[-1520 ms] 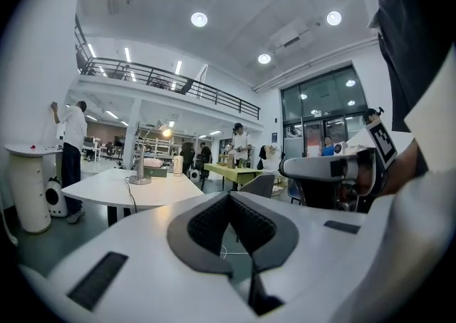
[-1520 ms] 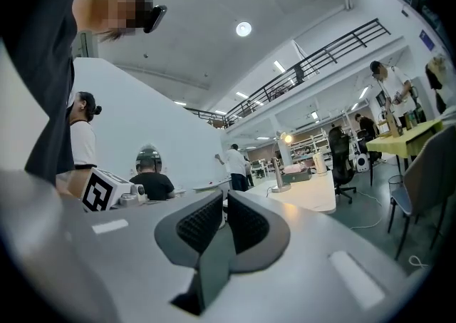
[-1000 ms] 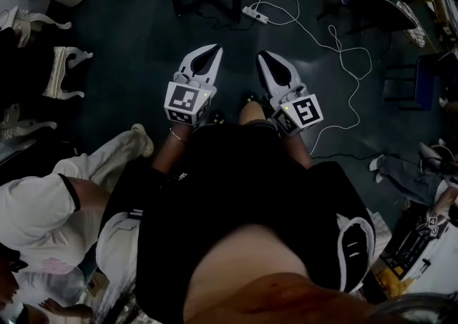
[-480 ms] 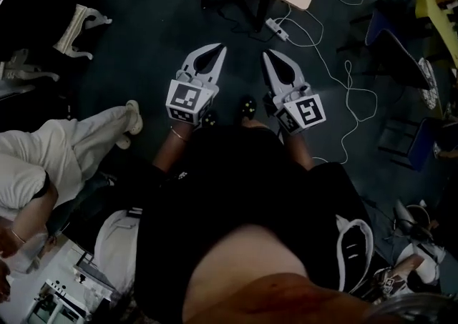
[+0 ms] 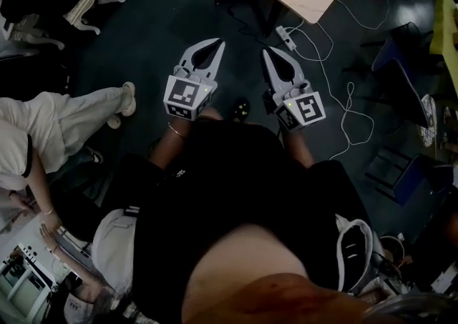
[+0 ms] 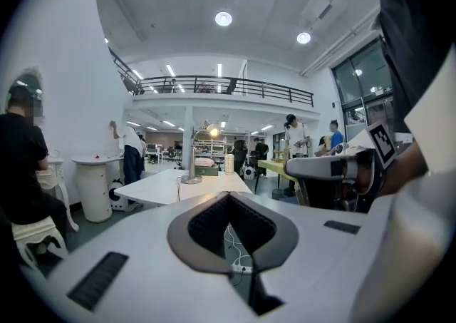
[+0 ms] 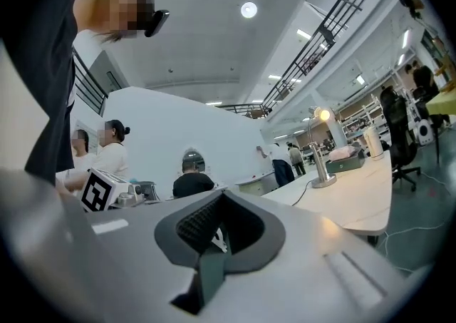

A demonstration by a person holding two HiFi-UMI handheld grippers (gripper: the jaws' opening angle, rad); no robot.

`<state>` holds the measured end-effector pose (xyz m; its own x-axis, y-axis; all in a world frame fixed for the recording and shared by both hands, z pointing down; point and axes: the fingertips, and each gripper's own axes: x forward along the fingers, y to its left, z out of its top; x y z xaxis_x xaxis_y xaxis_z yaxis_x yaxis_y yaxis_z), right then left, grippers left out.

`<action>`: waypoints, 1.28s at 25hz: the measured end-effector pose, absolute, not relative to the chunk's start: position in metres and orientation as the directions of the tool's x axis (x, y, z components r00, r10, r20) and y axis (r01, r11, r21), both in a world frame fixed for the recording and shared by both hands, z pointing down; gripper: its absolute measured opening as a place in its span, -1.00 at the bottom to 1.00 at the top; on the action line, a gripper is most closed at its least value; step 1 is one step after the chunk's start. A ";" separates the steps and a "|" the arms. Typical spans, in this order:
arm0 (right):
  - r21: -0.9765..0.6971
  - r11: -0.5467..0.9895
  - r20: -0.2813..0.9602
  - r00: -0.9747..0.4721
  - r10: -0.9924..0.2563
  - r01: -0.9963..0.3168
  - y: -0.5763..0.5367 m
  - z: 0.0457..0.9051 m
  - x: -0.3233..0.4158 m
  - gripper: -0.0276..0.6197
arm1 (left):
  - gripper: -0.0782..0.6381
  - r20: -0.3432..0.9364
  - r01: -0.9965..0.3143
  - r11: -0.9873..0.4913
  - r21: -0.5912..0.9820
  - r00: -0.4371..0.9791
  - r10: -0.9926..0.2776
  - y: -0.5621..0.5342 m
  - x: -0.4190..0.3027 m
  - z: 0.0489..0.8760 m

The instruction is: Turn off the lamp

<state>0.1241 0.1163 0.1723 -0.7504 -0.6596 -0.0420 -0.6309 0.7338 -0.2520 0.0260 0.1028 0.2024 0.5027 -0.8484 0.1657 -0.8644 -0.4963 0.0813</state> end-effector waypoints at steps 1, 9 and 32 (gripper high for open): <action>-0.253 0.738 -0.038 -0.756 -0.653 -0.625 0.115 0.176 0.124 -0.92 | -0.78 0.168 -0.866 -0.496 0.065 0.500 -0.850 0.104 0.026 0.204; -0.252 0.769 -0.012 -0.793 -0.609 -0.587 0.104 0.192 0.112 -0.92 | -0.78 0.191 -0.898 -0.435 0.069 0.440 -0.878 0.098 0.007 0.214; -0.292 0.501 -0.006 -0.522 -0.853 -0.815 -0.016 0.202 0.006 -0.92 | -0.78 0.185 -0.700 -0.710 0.079 0.710 -0.680 -0.050 -0.088 0.235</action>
